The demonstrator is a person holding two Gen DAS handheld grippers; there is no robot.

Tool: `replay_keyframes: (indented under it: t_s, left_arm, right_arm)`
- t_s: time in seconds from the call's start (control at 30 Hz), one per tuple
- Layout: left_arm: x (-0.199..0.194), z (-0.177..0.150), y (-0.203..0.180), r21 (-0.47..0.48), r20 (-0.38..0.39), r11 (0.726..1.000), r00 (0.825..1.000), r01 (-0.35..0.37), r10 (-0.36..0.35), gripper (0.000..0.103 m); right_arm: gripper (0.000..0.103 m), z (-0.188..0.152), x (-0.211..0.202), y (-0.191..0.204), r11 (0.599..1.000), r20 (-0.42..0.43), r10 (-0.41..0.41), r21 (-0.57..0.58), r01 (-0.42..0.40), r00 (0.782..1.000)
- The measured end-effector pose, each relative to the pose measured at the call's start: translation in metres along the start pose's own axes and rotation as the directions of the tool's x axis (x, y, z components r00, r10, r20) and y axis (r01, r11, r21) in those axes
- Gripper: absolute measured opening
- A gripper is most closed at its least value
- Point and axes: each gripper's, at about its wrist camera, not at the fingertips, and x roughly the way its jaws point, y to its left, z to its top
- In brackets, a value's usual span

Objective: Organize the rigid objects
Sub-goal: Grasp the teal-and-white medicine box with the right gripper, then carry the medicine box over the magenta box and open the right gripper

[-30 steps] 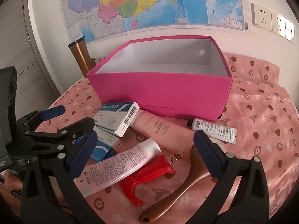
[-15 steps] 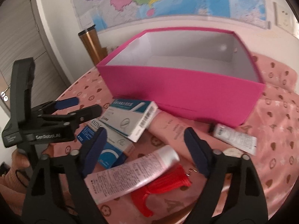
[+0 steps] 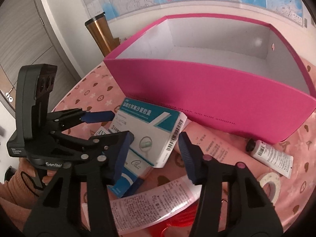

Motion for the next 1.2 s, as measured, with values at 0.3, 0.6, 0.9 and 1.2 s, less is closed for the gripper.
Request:
replay_keyframes:
  t_s: [0.3,0.6,0.9,1.2]
  left_arm:
    - [-0.002,-0.001,-0.003,-0.003,-0.007,0.999,0.999,0.049,-0.049,0.076]
    - [-0.025,0.003,-0.015,0.002,0.048,0.998,0.997,0.056,-0.056,0.076]
    - [-0.061,0.022,-0.036,0.050,0.131,0.997,0.990,0.052,-0.058,0.076]
    - [-0.082,0.066,-0.051,0.107,0.203,0.994,0.978,0.019,-0.041,0.076]
  right_arm:
    - [0.047,0.004,0.008,-0.006,1.000,-0.023,-0.014,0.008,0.014,1.000]
    - [0.047,0.014,-0.008,-0.004,1.000,0.013,-0.017,-0.002,0.017,1.000]
    - [0.047,0.027,-0.046,-0.003,1.000,0.067,-0.004,-0.015,0.005,0.998]
    - [0.047,0.064,-0.077,-0.008,1.000,0.153,0.023,-0.015,-0.021,0.988]
